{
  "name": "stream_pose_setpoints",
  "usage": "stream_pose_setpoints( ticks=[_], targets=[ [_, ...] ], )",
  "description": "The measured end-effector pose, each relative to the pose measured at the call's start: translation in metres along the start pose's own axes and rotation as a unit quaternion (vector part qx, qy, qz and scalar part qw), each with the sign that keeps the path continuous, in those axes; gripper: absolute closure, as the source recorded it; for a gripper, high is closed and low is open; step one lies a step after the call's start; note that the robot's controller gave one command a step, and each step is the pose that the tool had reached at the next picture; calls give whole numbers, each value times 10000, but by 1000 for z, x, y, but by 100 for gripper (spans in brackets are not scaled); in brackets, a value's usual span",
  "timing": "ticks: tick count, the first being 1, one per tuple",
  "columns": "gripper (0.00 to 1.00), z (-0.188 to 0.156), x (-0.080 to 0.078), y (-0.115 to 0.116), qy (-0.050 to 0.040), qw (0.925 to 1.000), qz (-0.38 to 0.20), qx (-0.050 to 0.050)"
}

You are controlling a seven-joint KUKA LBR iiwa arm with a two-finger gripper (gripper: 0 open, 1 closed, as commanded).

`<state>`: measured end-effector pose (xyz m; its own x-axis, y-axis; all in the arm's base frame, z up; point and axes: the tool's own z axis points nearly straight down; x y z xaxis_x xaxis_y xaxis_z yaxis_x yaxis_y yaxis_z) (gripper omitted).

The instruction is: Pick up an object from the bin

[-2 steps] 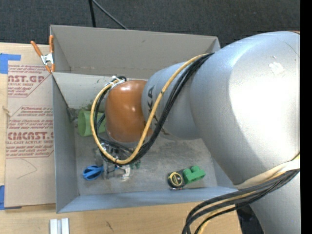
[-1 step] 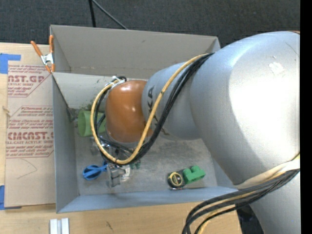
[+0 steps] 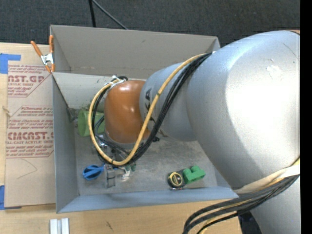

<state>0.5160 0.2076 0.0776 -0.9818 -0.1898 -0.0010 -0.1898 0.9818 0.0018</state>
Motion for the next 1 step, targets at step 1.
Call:
stream_pose_setpoints(
  ticks=[1],
  targets=[
    [0, 2, -31, 22, 52, 9773, 2119, 17]
  ],
)
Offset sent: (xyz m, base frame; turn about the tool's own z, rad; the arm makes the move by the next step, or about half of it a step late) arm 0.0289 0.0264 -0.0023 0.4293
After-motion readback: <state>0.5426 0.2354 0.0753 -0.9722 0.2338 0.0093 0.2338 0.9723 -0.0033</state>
